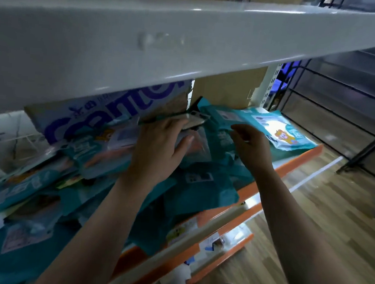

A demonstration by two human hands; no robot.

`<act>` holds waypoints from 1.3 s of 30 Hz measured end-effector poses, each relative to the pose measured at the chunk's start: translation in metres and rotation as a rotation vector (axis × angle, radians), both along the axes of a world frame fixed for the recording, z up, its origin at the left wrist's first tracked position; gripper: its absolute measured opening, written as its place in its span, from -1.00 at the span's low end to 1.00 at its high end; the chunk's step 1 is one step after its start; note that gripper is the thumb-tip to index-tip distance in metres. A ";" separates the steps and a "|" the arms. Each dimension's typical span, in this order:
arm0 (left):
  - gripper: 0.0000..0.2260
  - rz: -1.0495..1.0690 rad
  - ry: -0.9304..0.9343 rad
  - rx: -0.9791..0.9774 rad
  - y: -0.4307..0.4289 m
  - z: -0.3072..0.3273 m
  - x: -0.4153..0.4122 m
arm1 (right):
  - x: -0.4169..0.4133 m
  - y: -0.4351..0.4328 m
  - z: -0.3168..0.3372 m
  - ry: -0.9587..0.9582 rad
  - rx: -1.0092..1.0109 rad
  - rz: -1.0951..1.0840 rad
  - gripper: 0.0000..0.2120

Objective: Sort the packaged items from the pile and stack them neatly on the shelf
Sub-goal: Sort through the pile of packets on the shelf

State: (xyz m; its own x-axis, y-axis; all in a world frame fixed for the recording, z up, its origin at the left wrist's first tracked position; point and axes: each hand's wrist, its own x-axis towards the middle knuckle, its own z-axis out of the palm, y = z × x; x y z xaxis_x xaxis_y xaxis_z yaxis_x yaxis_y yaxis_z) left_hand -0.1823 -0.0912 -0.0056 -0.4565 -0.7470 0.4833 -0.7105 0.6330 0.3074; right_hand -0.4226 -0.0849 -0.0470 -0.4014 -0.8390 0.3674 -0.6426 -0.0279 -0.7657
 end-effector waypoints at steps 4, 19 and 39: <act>-0.57 0.059 0.008 0.063 -0.006 -0.012 -0.037 | -0.040 -0.019 -0.008 -0.011 0.020 0.049 -0.81; -0.56 0.461 0.041 0.161 0.003 -0.045 -0.138 | -0.132 -0.100 -0.029 0.325 0.223 0.555 -0.40; -0.57 0.568 0.092 0.103 0.017 -0.042 -0.150 | -0.144 -0.115 -0.034 0.238 -0.085 0.542 -0.81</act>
